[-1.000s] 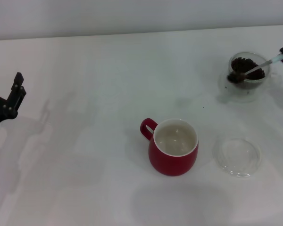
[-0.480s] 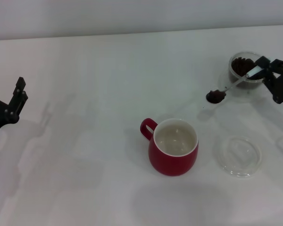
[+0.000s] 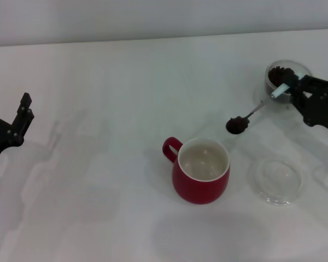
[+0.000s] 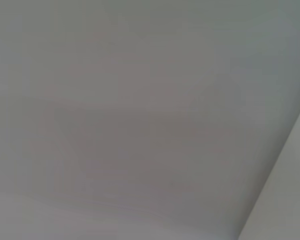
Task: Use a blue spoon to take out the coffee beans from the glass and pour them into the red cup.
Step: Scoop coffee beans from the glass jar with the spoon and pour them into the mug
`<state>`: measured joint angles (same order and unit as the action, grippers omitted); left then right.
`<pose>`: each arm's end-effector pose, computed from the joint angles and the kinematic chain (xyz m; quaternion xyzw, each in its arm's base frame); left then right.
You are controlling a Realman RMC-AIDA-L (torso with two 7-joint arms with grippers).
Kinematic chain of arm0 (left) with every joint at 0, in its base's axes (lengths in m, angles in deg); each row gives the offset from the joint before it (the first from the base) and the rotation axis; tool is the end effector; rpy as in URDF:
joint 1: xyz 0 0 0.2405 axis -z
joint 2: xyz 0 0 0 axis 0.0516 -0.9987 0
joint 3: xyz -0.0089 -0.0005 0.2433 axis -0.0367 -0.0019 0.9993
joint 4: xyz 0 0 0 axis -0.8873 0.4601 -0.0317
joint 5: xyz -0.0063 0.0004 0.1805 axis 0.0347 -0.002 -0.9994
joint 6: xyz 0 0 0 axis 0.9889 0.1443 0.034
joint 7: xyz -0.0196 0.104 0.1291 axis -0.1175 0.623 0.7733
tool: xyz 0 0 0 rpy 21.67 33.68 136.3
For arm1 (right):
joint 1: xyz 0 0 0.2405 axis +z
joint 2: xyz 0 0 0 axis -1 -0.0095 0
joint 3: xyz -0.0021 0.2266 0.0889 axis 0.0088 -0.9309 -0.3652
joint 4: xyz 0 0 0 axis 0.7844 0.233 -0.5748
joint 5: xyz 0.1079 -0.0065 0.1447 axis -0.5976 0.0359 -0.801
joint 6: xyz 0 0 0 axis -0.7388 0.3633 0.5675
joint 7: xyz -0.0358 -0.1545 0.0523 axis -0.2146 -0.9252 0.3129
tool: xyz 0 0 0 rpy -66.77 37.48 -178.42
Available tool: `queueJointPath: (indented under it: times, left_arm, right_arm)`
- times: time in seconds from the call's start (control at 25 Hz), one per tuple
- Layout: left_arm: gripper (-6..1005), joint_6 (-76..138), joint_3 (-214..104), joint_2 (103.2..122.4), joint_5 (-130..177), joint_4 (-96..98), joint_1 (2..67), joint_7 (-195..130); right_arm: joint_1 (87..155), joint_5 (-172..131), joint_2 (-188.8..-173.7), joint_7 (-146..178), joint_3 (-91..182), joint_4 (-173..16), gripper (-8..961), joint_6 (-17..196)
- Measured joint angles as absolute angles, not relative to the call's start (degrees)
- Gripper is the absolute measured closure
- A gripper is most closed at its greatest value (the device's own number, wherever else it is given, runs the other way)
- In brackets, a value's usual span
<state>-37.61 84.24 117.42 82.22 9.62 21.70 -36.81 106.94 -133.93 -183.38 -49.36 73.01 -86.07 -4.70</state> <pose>-0.2813 0.2878 -0.0200 -0.7538 -0.1578 -0.3092 0.5579 0.3023 0.2738 0.0218 -0.5016 0.6708 0.5369 0.1005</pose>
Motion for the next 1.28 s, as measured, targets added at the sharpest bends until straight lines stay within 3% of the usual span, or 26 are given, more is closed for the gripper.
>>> queueJointPath:
  times: [1.28]
  left_arm:
    - [316, -37.47, 84.57, 117.46, 82.18, 9.7, 21.79, -36.81]
  right_arm:
    - [112.64, -133.94, -183.98, -62.22, 77.49, -78.6, 808, -2.54]
